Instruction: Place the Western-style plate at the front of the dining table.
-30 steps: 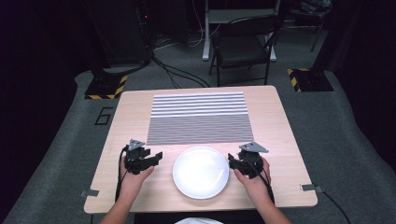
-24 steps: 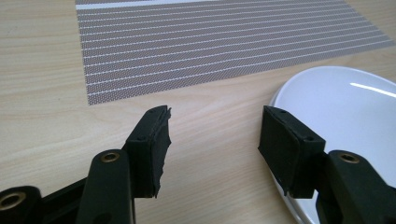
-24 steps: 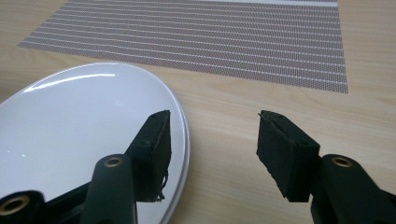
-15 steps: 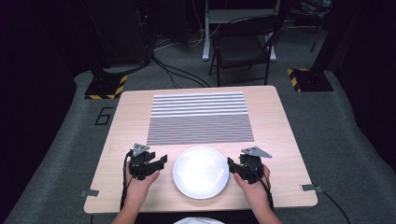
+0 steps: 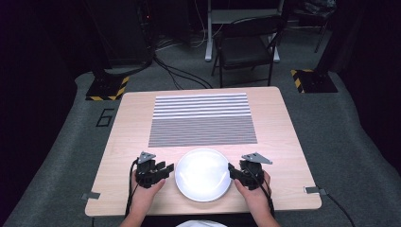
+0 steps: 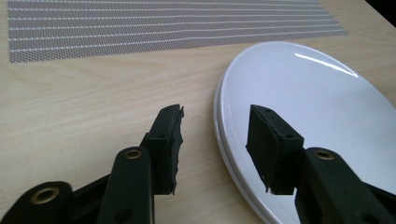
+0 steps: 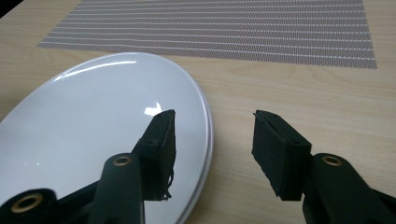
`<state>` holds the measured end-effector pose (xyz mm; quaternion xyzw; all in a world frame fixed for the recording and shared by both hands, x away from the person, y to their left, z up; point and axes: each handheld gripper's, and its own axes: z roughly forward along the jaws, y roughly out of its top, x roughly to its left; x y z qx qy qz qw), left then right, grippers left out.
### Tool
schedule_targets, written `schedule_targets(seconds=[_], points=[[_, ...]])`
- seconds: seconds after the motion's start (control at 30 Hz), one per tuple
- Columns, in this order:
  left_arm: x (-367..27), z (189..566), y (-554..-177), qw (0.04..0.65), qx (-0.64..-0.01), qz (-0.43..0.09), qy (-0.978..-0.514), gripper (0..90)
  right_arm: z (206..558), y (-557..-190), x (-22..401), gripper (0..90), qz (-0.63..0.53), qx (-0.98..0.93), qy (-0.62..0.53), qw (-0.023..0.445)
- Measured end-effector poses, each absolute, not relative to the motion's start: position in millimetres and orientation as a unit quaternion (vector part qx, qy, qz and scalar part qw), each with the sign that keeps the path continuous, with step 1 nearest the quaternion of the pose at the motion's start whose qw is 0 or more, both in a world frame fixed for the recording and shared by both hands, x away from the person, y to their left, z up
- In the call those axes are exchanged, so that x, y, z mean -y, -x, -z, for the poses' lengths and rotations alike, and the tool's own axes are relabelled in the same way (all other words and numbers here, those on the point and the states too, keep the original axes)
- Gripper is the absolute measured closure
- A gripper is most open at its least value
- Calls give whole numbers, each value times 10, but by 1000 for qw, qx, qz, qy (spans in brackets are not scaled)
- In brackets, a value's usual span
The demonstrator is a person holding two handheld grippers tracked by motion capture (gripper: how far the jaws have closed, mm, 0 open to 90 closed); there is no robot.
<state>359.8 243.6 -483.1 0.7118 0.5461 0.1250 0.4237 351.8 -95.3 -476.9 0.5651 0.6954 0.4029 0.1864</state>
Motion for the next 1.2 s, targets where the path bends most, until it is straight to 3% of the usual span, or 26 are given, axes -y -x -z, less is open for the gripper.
schedule_targets(seconds=[0.27, 0.8, 1.2], points=[[-2361, 4921, -3600, 427, -529, -94, -727, 612, 4865, -3514, 911, 531, -391, -709, -561, 173], [-2316, 4989, -3643, 434, -532, -52, -726, 611, 4906, -3531, 926, 522, -401, -707, -567, 136], [-2343, 4982, -3660, 443, -537, -23, -717, 610, 4916, -3534, 931, 513, -400, -705, -570, 134]])
